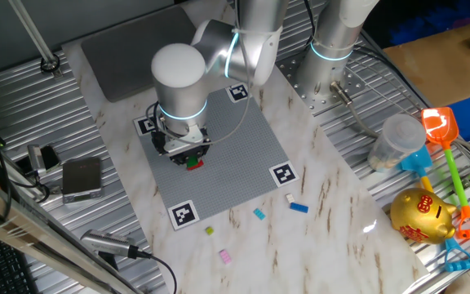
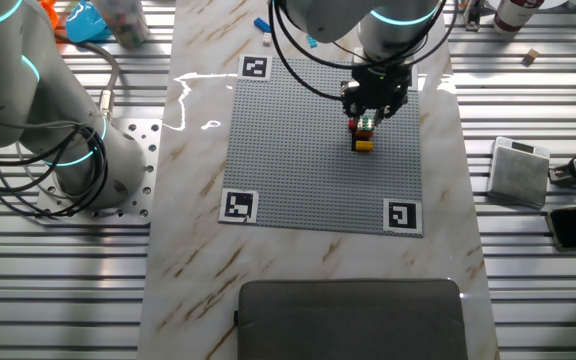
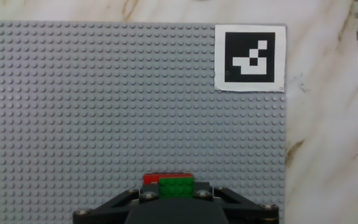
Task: Build with small Lego blocks
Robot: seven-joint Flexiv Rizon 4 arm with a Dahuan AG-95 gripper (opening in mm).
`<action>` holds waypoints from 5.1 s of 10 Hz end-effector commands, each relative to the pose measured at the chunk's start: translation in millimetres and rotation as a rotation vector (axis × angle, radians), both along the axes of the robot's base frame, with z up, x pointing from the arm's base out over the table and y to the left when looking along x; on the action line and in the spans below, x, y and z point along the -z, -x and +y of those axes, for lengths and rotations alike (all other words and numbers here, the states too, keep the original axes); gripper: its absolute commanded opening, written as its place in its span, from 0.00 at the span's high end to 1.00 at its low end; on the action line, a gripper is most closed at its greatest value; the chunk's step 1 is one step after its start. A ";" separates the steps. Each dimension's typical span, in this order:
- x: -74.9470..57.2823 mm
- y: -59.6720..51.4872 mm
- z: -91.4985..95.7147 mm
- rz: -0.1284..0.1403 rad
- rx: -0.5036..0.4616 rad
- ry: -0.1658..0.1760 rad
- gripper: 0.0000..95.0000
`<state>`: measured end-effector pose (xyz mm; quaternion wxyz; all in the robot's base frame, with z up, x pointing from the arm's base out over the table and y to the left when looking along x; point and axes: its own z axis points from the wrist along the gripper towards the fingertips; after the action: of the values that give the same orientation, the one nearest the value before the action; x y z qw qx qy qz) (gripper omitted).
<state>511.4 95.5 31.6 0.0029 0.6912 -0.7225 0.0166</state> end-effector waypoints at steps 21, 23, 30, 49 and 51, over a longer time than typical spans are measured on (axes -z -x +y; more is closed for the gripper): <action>7.1 8.6 -2.5 -0.012 0.010 -0.013 1.00; 7.1 8.6 -2.4 -0.012 0.011 -0.013 1.00; 7.4 8.3 -1.6 -0.014 0.012 -0.014 1.00; -1.5 9.6 -6.2 -0.018 0.045 -0.008 0.60; -8.8 7.6 -16.1 -0.018 0.056 -0.014 0.80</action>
<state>503.3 76.0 41.1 -0.0078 0.6732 -0.7391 0.0200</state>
